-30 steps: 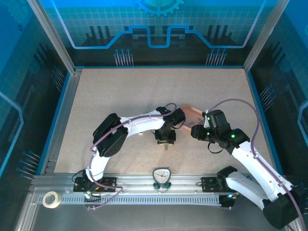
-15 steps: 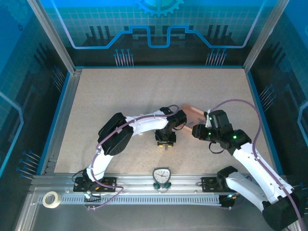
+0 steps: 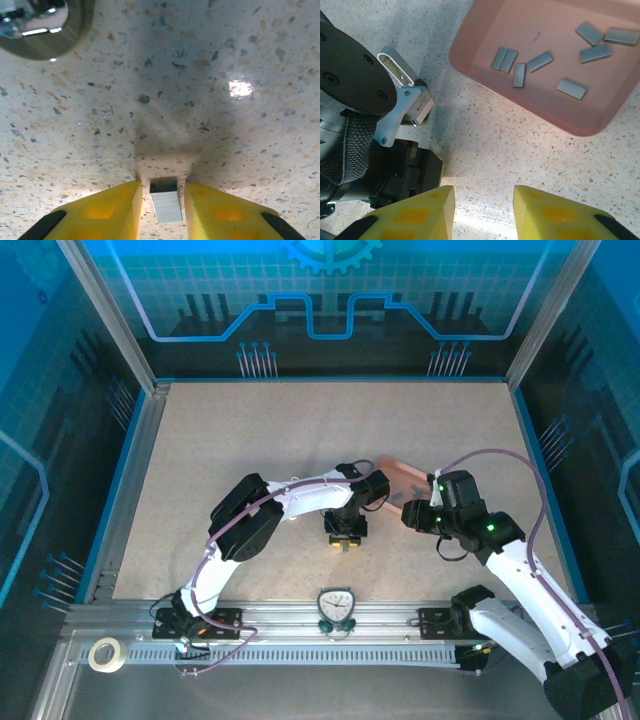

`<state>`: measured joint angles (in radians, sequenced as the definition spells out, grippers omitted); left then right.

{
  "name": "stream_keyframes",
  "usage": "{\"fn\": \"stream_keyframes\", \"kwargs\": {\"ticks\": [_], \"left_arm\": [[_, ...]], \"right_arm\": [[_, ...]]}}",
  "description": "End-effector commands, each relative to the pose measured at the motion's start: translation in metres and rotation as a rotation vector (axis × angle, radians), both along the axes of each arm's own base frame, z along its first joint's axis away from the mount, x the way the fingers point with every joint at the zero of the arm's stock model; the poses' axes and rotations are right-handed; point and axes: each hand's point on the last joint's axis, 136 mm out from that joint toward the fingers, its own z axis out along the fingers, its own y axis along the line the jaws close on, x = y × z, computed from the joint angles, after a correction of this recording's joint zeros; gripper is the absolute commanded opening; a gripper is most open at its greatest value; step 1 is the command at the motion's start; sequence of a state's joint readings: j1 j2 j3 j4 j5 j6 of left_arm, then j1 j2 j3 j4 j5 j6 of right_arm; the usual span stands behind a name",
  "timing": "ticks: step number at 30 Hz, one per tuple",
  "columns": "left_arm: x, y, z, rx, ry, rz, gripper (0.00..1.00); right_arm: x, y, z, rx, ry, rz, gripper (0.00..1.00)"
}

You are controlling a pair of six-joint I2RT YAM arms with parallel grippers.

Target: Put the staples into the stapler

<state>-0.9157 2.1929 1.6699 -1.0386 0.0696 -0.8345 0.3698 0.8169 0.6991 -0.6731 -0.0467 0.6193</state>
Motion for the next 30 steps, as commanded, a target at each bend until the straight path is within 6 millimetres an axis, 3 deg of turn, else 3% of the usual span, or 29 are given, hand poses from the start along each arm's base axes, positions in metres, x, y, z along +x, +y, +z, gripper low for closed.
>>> {"fn": "stream_keyframes", "kwargs": {"ticks": [1,12,17,24,30], "left_arm": [[-0.007,-0.002,-0.001,0.006,0.036,-0.018,0.29],[-0.002,-0.001,0.003,0.009,0.011,-0.022,0.16],[0.004,-0.001,0.012,0.001,-0.029,-0.032,0.15],[0.017,0.006,0.04,-0.022,-0.146,-0.08,0.15],[0.034,0.025,0.063,-0.114,-0.265,-0.086,0.15]], "right_arm": [[-0.006,-0.003,-0.004,0.0,0.016,0.009,0.36],[-0.007,-0.005,-0.003,0.002,0.015,0.002,0.36],[-0.008,-0.005,-0.003,0.008,0.015,-0.005,0.36],[-0.001,0.002,-0.001,0.039,-0.007,0.016,0.36],[0.01,0.012,0.004,0.059,-0.073,0.037,0.35]]}}
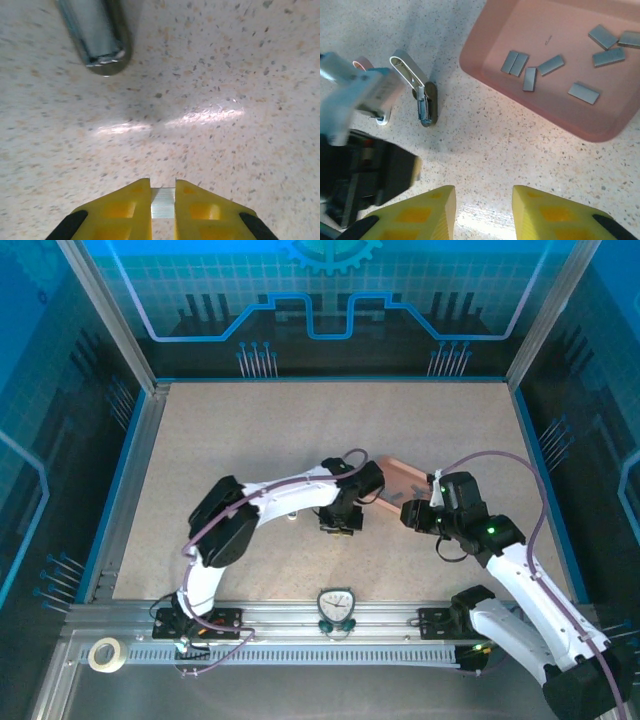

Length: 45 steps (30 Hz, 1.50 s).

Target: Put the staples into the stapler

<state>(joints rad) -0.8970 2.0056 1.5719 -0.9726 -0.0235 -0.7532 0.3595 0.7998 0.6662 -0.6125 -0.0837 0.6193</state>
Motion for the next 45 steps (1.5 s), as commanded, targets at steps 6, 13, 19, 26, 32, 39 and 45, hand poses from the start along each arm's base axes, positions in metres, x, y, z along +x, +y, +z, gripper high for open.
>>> {"fn": "stream_keyframes", "kwargs": {"ticks": [6,13,19,26,32,39,45], "left_arm": [[0.04,0.057,0.028,-0.121,-0.209,-0.007,0.17],[0.071,0.113,0.035,-0.106,-0.38,0.039,0.17],[0.082,0.127,0.027,-0.086,-0.439,-0.051,0.17],[0.085,0.132,0.014,-0.041,-0.419,-0.089,0.16],[0.085,0.134,0.003,-0.03,-0.403,-0.08,0.16],[0.084,0.135,-0.007,-0.023,-0.379,-0.061,0.16],[0.082,0.138,-0.011,-0.009,-0.371,-0.056,0.16]], "right_arm": [[0.018,0.019,0.008,0.022,-0.103,0.036,0.34],[0.028,0.023,0.01,0.001,-0.137,0.009,0.34],[0.032,0.024,0.005,-0.011,-0.125,-0.003,0.34],[0.032,0.025,0.004,-0.022,-0.117,-0.011,0.34],[0.03,0.024,0.004,-0.032,-0.11,-0.015,0.34],[0.029,0.022,0.004,-0.038,-0.11,-0.019,0.34],[0.028,0.023,0.004,-0.041,-0.11,-0.019,0.34]]}}
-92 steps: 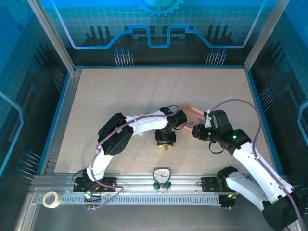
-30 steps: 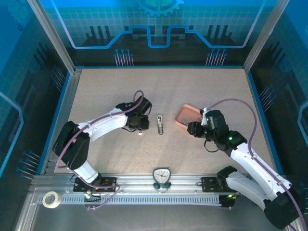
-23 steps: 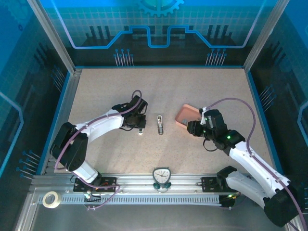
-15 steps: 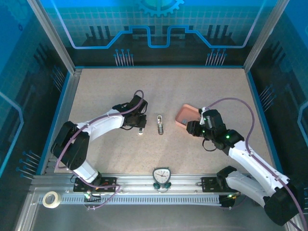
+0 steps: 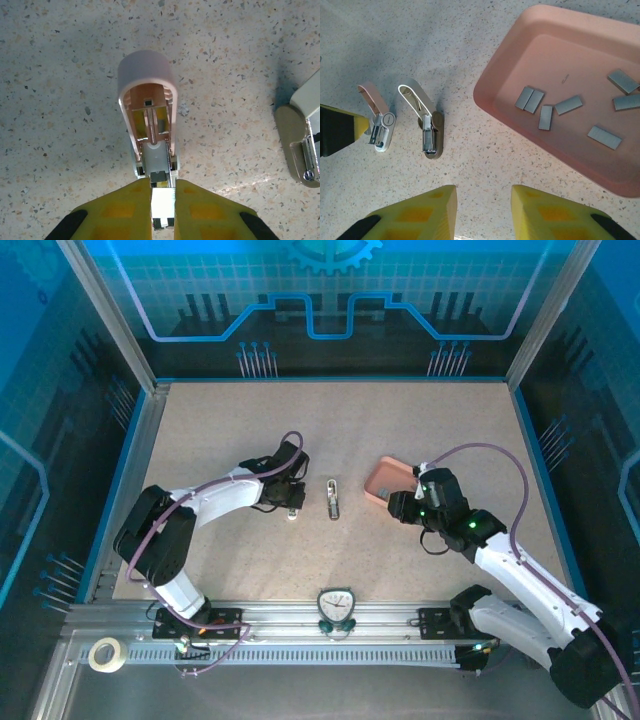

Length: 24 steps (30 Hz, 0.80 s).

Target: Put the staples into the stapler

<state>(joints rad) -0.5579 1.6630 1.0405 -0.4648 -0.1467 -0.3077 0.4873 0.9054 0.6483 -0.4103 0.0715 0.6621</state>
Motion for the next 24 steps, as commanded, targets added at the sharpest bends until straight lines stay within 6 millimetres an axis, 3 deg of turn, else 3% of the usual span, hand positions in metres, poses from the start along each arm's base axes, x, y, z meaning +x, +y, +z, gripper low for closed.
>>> {"fn": "stream_keyframes", "kwargs": {"ticks": [1,11,24], "left_arm": [[-0.001,0.0094,-0.008,0.03,0.01,0.022,0.16],[-0.0054,0.0093,-0.015,0.02,0.029,0.035,0.16],[-0.0038,0.0045,-0.0066,-0.014,0.031,0.056,0.15]], "right_arm": [[-0.0007,0.0011,0.0059,0.002,-0.011,-0.006,0.34],[-0.0005,0.0025,0.0066,-0.001,-0.015,-0.004,0.34],[-0.0004,0.0038,0.0071,0.0,-0.017,-0.001,0.34]]}}
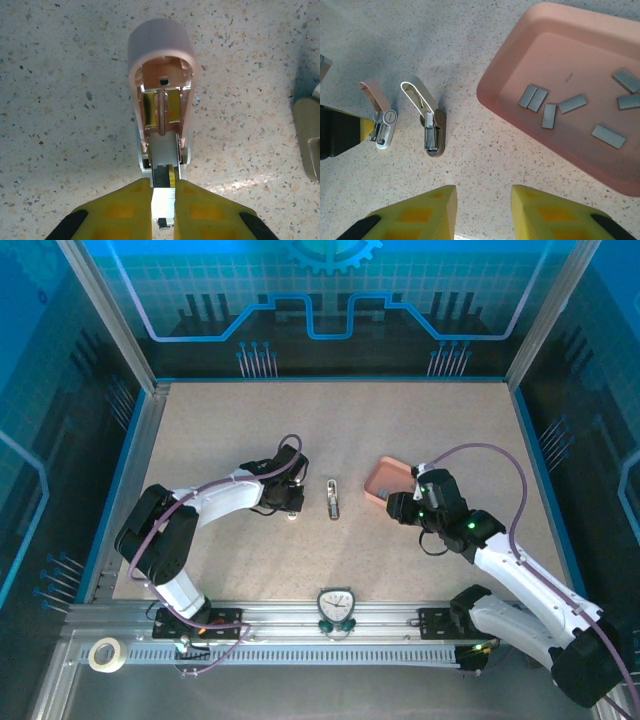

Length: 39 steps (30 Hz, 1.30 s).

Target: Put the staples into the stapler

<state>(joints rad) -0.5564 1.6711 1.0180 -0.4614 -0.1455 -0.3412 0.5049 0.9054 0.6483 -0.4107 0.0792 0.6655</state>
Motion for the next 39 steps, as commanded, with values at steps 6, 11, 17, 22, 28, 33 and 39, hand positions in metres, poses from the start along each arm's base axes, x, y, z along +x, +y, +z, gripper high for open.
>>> {"fn": "stream_keyframes", "kwargs": {"ticks": [6,11,17,22,28,33,39], "left_arm": [[0.004,-0.004,0.009,-0.041,-0.001,0.031,0.15],[0.002,-0.005,0.008,-0.051,0.007,0.037,0.15],[0.0,-0.002,0.003,-0.041,0.017,0.042,0.15],[0.0,-0.003,0.006,-0.049,0.017,0.05,0.14],[0.006,-0.003,0.032,-0.065,-0.025,0.075,0.15],[0.006,-0.002,0.04,-0.071,-0.031,0.095,0.15],[0.003,-0.003,0.028,-0.067,-0.008,0.1,0.14]], "right_arm": [[0.001,0.001,0.007,0.002,-0.016,-0.007,0.34],[0.001,0.001,0.008,0.0,-0.019,-0.007,0.34],[0.001,0.001,0.007,0.002,-0.018,-0.007,0.34],[0.001,0.002,0.009,0.002,-0.021,-0.006,0.34],[0.002,0.002,0.012,0.003,-0.03,-0.002,0.34],[0.003,0.002,0.013,-0.001,-0.036,0.0,0.34],[0.003,0.001,0.012,-0.006,-0.037,0.0,0.34]]}}
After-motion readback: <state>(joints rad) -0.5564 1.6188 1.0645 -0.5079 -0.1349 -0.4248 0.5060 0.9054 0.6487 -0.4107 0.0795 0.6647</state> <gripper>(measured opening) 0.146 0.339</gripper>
